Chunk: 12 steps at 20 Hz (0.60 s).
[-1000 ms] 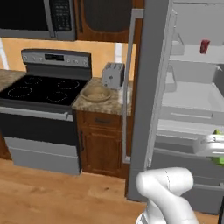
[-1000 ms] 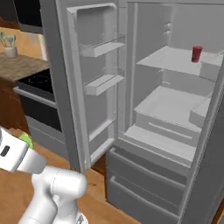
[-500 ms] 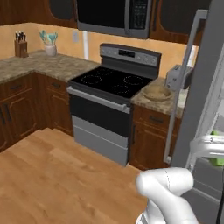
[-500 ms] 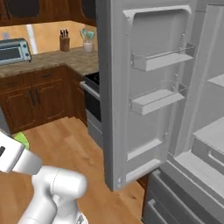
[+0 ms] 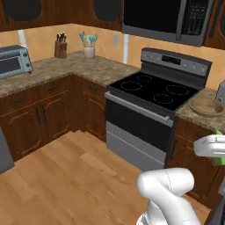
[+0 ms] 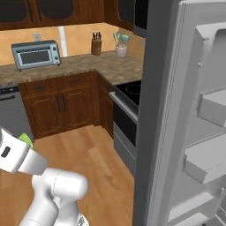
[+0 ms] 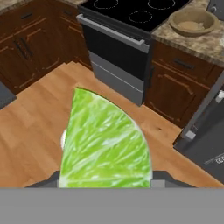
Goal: Grab a lemon wedge from the fridge and one ice cube from the ice bowl, and put them in the glass of lemonade.
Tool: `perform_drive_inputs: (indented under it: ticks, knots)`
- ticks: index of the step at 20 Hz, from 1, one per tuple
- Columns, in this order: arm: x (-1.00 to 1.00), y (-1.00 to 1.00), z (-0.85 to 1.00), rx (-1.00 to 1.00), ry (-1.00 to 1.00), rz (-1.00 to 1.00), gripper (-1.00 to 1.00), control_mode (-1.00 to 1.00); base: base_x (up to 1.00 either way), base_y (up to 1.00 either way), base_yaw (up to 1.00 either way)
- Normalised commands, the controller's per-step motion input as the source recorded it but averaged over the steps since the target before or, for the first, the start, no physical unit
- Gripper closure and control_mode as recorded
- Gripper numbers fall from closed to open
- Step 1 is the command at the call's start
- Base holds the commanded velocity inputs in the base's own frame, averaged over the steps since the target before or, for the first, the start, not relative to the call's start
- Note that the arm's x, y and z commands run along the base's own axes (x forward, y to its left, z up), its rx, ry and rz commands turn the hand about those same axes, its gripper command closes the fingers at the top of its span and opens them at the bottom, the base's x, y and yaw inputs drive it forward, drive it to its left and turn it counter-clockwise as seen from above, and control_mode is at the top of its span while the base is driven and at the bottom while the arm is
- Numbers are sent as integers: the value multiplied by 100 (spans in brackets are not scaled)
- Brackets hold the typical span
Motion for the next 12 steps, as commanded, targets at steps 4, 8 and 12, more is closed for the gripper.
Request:
perform_drive_inputs:
  ticks: [4, 8, 12]
  knots:
    - [0, 0, 0, 0, 0, 0, 100, 100, 97, 1, 0]
    - [0, 0, 0, 0, 0, 0, 100, 100, 100, 2, -42]
    - [0, 0, 0, 0, 0, 0, 100, 100, 98, 3, -55]
